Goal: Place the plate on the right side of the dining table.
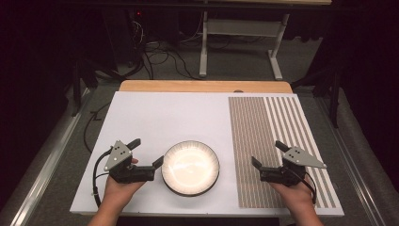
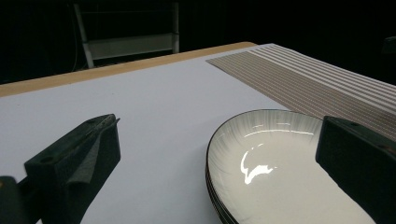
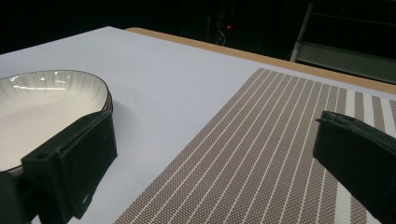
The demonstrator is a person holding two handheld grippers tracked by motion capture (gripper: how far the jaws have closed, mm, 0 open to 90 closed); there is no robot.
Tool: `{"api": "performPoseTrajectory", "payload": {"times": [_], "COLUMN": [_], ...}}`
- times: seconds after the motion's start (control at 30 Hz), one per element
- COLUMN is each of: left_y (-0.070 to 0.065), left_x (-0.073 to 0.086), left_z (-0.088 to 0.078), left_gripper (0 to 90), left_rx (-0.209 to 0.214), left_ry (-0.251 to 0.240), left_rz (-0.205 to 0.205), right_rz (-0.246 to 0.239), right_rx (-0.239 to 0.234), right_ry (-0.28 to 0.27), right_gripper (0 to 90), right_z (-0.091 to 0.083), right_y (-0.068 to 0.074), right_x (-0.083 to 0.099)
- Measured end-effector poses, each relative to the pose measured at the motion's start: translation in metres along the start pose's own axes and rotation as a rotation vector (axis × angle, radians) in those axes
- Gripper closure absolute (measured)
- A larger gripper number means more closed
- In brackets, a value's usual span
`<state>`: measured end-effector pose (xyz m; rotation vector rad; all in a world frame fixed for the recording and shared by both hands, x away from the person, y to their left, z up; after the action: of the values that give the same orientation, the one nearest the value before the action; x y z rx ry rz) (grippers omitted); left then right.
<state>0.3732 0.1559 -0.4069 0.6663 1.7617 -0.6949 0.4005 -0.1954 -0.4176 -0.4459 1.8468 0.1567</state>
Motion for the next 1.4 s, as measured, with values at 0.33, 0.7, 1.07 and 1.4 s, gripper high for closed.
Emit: {"api": "performPoseTrajectory", "payload": {"times": [0.33,0.7,1.07,1.4], "left_y": [0.000,-0.001,-0.001,-0.001], "left_x": [0.000,0.001,0.001,0.000], "left_z": [0.001,0.001,0.002,0.002], "left_gripper": [0.4,0.4,0.4,0.4], "left_rx": [0.005,0.009,0.013,0.016], "left_ry": [0.001,-0.001,-0.006,-0.010], "left_rz": [-0.004,-0.007,-0.011,-0.012], "right_rz": [-0.001,0.006,-0.014,-0.019], "right_rx": [0.011,0.021,0.001,-0.057], "right_ry": [0.001,-0.008,-0.004,0.022], "right_gripper": [0.6,0.8,8.6,16.9], "right_z": [0.000,-0.001,-0.002,-0.002], "right_y": [-0.002,-0.003,0.004,0.023], "right_x": [0.000,0.000,-0.001,-0.001]}}
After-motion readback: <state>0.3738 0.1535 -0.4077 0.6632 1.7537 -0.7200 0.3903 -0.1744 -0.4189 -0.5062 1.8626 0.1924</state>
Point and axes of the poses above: each handheld gripper's, and its own axes: z roughly forward along the jaws, x roughly out of its underside, y roughly to its left, the point moved 10 cm from there along z, roughly forward along the jaws, and after that the axes turned 13 degrees about x, right-handed, at the moved point
